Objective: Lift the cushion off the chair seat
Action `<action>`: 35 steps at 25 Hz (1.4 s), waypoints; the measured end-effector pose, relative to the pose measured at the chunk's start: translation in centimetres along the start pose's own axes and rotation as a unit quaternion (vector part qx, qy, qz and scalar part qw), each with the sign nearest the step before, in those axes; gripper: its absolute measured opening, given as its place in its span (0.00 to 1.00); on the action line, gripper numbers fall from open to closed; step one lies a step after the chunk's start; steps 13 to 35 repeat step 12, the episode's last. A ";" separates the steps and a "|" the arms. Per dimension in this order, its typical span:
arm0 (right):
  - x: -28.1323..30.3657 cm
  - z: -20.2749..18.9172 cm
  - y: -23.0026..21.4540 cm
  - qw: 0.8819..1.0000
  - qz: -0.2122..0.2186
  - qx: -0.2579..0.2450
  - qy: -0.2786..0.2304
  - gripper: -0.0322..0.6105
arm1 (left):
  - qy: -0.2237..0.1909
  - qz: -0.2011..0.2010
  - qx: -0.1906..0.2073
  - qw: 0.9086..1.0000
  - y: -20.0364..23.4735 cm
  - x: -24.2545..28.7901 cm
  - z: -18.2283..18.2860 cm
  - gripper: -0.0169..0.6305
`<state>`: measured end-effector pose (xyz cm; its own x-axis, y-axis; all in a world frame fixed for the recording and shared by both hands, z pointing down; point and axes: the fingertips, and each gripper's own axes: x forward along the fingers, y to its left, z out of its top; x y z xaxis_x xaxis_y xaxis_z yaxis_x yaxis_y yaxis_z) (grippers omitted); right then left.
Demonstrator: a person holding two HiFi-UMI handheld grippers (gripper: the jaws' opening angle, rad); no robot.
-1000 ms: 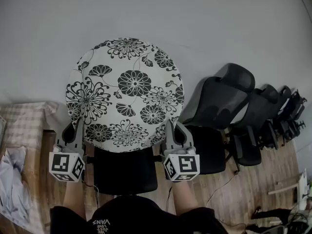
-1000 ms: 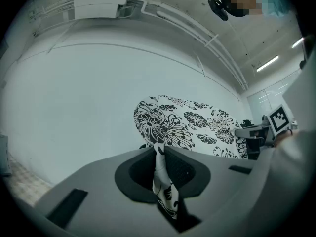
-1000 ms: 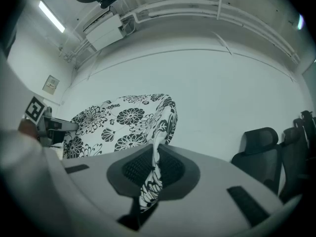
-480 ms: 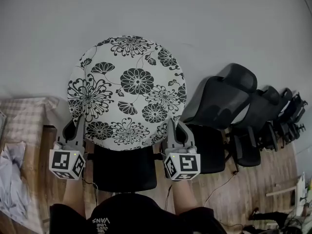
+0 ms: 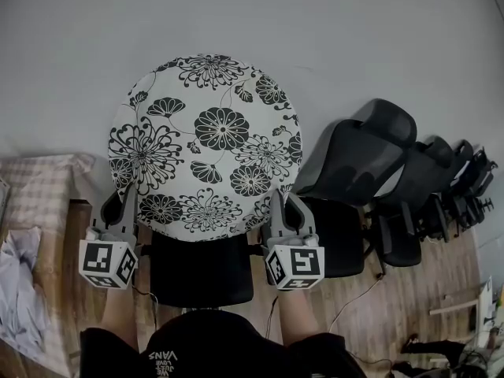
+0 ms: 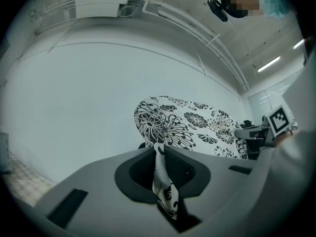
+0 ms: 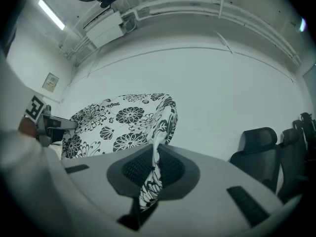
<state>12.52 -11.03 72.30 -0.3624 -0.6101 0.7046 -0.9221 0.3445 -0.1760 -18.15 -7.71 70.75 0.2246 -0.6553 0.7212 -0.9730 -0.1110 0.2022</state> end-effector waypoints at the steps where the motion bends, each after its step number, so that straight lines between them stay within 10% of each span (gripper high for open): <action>1: 0.0 0.0 0.0 1.000 -0.001 0.000 -0.001 0.10 | 0.000 -0.001 0.000 1.000 0.0 0.0 0.0 0.09; 35: 0.0 0.2 -0.1 1.000 -0.003 -0.004 -0.001 0.10 | 0.000 -0.003 0.000 1.000 0.0 0.1 0.0 0.09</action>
